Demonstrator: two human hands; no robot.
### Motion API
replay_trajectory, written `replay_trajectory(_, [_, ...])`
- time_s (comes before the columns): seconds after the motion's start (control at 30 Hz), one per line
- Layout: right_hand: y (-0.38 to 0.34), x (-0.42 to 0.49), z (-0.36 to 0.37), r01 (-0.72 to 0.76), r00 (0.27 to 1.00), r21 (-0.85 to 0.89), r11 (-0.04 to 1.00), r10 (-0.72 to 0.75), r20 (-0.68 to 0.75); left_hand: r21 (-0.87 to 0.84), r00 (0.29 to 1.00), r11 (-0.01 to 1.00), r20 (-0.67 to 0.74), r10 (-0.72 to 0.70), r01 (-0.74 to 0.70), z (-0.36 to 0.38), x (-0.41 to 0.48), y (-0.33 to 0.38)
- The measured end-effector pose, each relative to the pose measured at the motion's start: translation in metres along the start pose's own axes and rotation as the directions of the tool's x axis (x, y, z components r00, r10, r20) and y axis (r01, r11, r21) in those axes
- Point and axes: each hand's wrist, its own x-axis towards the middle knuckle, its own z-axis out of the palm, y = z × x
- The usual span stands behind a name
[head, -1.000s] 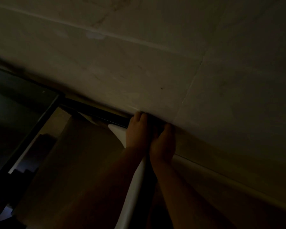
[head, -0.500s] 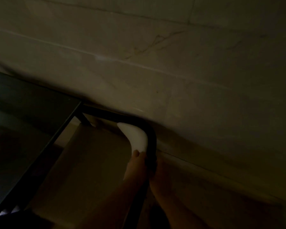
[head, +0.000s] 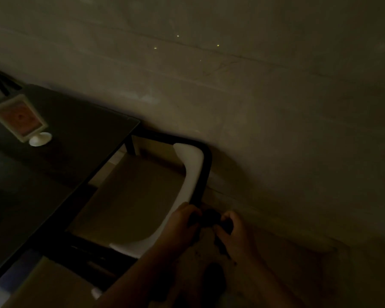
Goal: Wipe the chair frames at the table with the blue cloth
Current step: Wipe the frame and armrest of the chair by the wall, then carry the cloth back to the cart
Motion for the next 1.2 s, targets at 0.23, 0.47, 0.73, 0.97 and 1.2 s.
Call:
replay_trajectory(0.23, [-0.054,-0.042,-0.026,0.276,0.96,-0.071,0.958,-0.278,-0.015,-0.004,0.988,0.999,-0.149,0.037,-0.038,-0.032,-0.061,0.032])
replay_trajectory(0.47, [-0.08,-0.054,-0.005,0.465,0.863,-0.094,0.88,-0.427,0.271,0.007,0.94,0.998,-0.336,-0.059,0.065,-0.054,-0.126,0.025])
replay_trajectory(0.73, [-0.105,-0.124,0.092,0.716,0.443,0.081,0.693,-0.541,0.715,-0.072,0.637,0.884,-0.666,-0.388,0.463,-0.039,-0.299,0.0])
replay_trajectory(0.97, [-0.122,-0.294,0.178,0.762,-0.141,0.429,0.485,-0.523,0.841,-0.327,0.12,0.542,-0.765,-0.632,0.774,0.007,-0.495,0.033])
replay_trajectory(1.2, [-0.136,-0.468,0.227,0.694,-0.555,0.668,0.268,-0.393,0.734,-0.586,-0.359,0.358,-0.768,-0.529,0.727,0.059,-0.648,0.073])
